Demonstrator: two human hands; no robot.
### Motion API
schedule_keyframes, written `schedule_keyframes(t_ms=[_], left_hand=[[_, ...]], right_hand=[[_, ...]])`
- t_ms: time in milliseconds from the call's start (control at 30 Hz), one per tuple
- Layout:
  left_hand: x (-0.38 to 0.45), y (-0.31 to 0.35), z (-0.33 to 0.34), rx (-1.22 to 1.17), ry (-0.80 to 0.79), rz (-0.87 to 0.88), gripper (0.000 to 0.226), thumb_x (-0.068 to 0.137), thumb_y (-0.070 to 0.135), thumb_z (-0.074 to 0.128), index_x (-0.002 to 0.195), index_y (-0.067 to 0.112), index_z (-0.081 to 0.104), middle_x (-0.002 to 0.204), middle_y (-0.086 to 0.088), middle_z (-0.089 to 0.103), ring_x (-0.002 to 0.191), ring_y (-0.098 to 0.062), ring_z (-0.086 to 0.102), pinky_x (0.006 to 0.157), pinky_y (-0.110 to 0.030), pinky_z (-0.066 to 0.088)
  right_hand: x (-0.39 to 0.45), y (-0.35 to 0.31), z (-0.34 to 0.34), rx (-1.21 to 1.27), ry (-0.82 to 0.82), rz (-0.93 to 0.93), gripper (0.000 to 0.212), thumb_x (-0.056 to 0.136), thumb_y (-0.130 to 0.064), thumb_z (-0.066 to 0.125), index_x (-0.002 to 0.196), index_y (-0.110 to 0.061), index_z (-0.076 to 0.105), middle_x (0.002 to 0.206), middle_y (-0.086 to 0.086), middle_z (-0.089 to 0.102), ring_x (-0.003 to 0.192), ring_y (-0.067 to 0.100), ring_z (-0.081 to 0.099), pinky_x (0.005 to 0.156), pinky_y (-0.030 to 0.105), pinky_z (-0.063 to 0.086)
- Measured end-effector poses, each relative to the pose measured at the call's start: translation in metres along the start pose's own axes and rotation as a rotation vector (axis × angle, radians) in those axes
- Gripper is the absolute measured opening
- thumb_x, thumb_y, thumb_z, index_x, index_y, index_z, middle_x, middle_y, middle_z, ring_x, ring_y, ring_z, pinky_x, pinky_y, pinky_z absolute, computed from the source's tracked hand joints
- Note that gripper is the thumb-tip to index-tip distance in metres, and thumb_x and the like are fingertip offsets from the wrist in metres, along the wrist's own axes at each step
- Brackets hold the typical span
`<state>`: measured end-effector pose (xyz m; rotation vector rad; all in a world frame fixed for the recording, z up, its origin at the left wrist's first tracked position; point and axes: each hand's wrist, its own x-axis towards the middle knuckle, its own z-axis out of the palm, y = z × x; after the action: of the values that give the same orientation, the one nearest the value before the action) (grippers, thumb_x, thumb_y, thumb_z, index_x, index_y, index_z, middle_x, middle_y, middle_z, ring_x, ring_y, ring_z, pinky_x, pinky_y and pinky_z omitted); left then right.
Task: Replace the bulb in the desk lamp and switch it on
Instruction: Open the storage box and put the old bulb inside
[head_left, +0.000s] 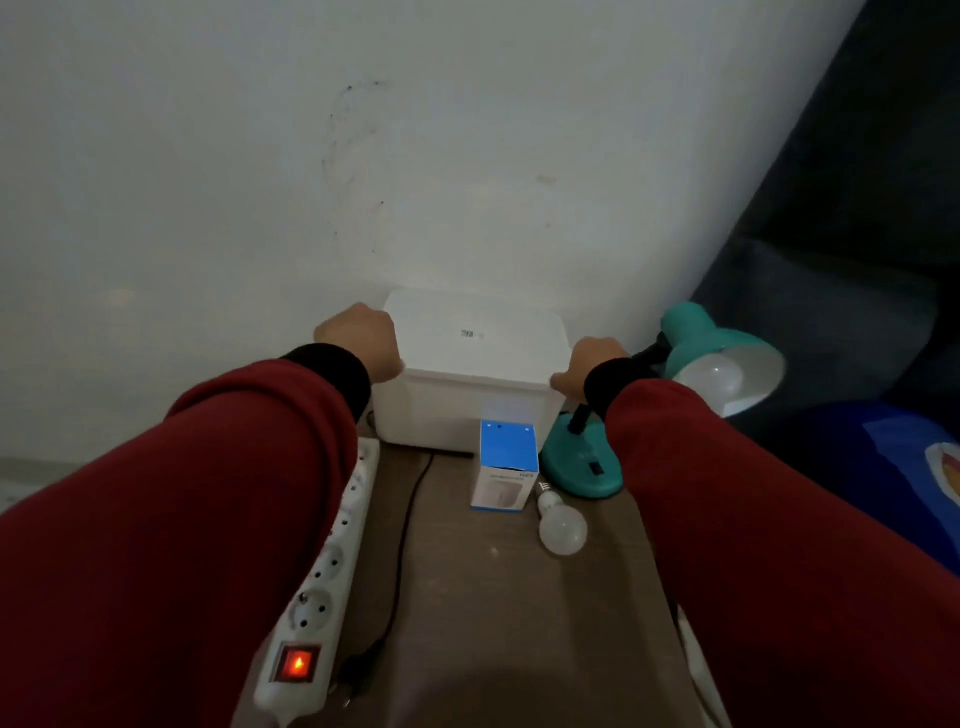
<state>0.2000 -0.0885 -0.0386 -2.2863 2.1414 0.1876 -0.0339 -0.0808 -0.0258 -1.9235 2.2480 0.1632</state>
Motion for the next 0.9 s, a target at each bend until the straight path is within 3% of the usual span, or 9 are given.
schedule_keyframes(t_ms=[100, 233, 367, 500, 600, 767, 900], left_hand=[[0.022, -0.001, -0.001, -0.024, -0.010, 0.004, 0.044, 0.089, 0.039, 0.053, 0.113, 0.002, 0.060, 0.114, -0.015, 0.060, 0.104, -0.031, 0.059, 0.076, -0.034, 0.047], [0.053, -0.004, 0.010, -0.060, -0.054, 0.003, 0.059, 0.088, 0.052, 0.047, 0.115, 0.001, 0.057, 0.117, -0.015, 0.059, 0.105, -0.031, 0.058, 0.086, -0.035, 0.047], [0.072, -0.006, 0.024, -0.133, -0.051, -0.025, 0.065, 0.087, 0.055, 0.047, 0.126, 0.004, 0.049, 0.127, -0.017, 0.054, 0.113, -0.033, 0.054, 0.088, -0.034, 0.044], [0.083, -0.006, 0.029, -0.192, -0.039, -0.013, 0.065, 0.087, 0.054, 0.049, 0.127, 0.003, 0.048, 0.128, -0.018, 0.054, 0.119, -0.034, 0.049, 0.092, -0.036, 0.040], [0.085, -0.006, 0.026, -0.230, -0.029, -0.011, 0.065, 0.087, 0.051, 0.054, 0.130, 0.002, 0.048, 0.135, -0.016, 0.051, 0.127, -0.033, 0.043, 0.102, -0.036, 0.034], [0.082, -0.004, 0.022, -0.248, -0.008, -0.008, 0.062, 0.088, 0.048, 0.055, 0.130, 0.003, 0.050, 0.136, -0.015, 0.051, 0.127, -0.031, 0.045, 0.104, -0.033, 0.030], [0.075, -0.006, 0.023, -0.284, -0.017, -0.023, 0.067, 0.087, 0.050, 0.055, 0.135, 0.005, 0.043, 0.138, -0.014, 0.049, 0.128, -0.030, 0.044, 0.105, -0.032, 0.030]], right_hand=[[0.023, -0.002, -0.001, 0.034, -0.003, 0.028, 0.038, 0.092, -0.031, 0.054, 0.112, 0.002, 0.058, 0.100, 0.017, 0.059, 0.084, 0.029, 0.055, 0.068, 0.028, 0.041], [0.057, -0.009, 0.010, 0.014, -0.019, 0.014, 0.050, 0.091, -0.045, 0.049, 0.112, 0.000, 0.059, 0.118, 0.016, 0.062, 0.095, 0.031, 0.059, 0.070, 0.028, 0.041], [0.083, -0.012, 0.024, 0.028, 0.017, 0.023, 0.065, 0.091, -0.057, 0.040, 0.113, 0.002, 0.057, 0.121, 0.021, 0.058, 0.086, 0.031, 0.053, 0.062, 0.027, 0.037], [0.097, -0.010, 0.025, -0.021, 0.020, -0.027, 0.071, 0.090, -0.063, 0.034, 0.127, -0.004, 0.050, 0.128, 0.019, 0.056, 0.116, 0.033, 0.052, 0.089, 0.034, 0.043], [0.099, -0.009, 0.023, -0.048, 0.016, -0.040, 0.073, 0.091, -0.064, 0.032, 0.137, -0.008, 0.043, 0.137, 0.015, 0.052, 0.127, 0.032, 0.047, 0.100, 0.035, 0.040], [0.099, -0.010, 0.019, -0.058, 0.019, -0.039, 0.073, 0.092, -0.063, 0.030, 0.141, -0.009, 0.039, 0.140, 0.014, 0.049, 0.128, 0.031, 0.046, 0.102, 0.033, 0.038], [0.099, -0.009, 0.032, 0.101, 0.002, 0.021, 0.076, 0.088, -0.065, 0.034, 0.141, -0.010, 0.035, 0.140, 0.019, 0.046, 0.124, 0.035, 0.048, 0.097, 0.036, 0.042]])
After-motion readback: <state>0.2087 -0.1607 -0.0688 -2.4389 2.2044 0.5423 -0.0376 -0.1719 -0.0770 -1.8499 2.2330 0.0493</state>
